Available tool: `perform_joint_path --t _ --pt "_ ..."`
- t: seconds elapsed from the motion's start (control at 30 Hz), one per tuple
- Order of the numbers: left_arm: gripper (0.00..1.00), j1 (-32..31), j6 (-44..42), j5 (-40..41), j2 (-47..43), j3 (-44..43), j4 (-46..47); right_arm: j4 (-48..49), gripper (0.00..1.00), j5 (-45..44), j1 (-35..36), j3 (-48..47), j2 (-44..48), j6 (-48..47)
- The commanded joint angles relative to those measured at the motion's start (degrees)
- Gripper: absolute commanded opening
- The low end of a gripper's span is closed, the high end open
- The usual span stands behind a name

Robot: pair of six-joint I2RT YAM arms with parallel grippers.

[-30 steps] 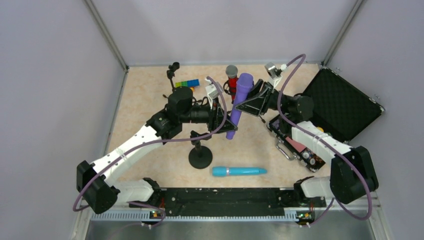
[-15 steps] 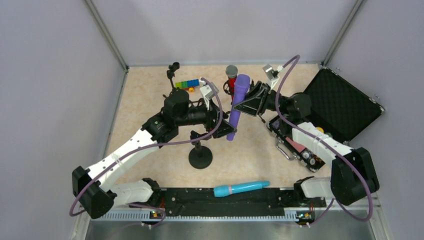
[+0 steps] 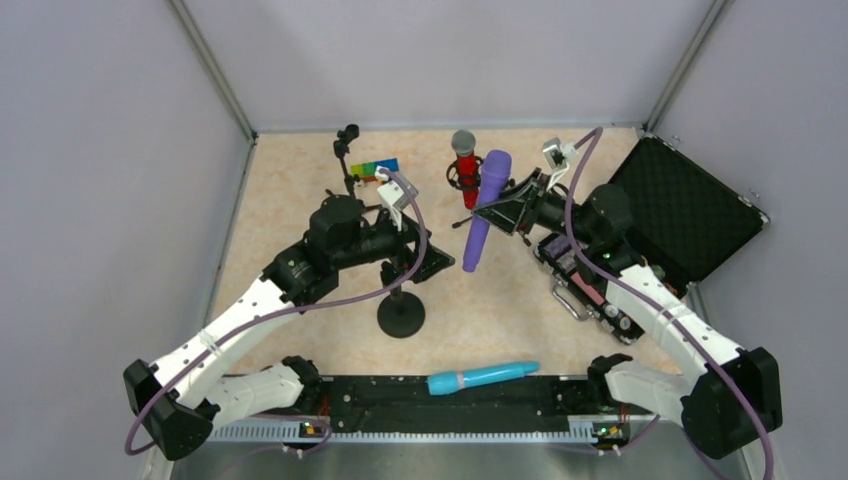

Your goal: Attach the microphones to the stand

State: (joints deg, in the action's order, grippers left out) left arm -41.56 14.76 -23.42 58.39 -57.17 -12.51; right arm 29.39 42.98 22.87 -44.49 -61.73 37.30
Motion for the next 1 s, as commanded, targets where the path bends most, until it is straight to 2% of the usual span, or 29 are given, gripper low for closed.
perform_joint_path --t 0.0,0.27,0.43,0.53,0.73,0.97 --pt "0.92 0.1 -1.8 1.6 -1.0 0.5 -0.6 -2.7 0.0 -2.5 0.1 0.6 0.9 -3.6" --pt "0.91 0.1 -3.7 3.2 -1.6 1.0 -1.6 -4.3 0.0 -3.6 0.2 1.2 1.6 -4.3" --pt "0.93 0.1 -5.1 13.0 -1.5 0.3 -4.1 -2.9 0.0 -2.8 0.1 2.5 2.0 -4.4" --pt "0.95 0.2 -5.6 15.6 -0.7 -1.4 -5.3 -1.3 0.0 -2.0 0.2 3.4 2.4 -4.4" --pt "0.97 1.7 -5.6 12.4 1.9 -5.4 -4.7 0.2 0.0 -1.3 0.2 4.3 2.5 -4.2" --pt "0.98 9.2 -0.4 2.2 2.2 -5.3 -0.2 0.3 0.0 -1.6 0.2 5.0 2.3 -3.9"
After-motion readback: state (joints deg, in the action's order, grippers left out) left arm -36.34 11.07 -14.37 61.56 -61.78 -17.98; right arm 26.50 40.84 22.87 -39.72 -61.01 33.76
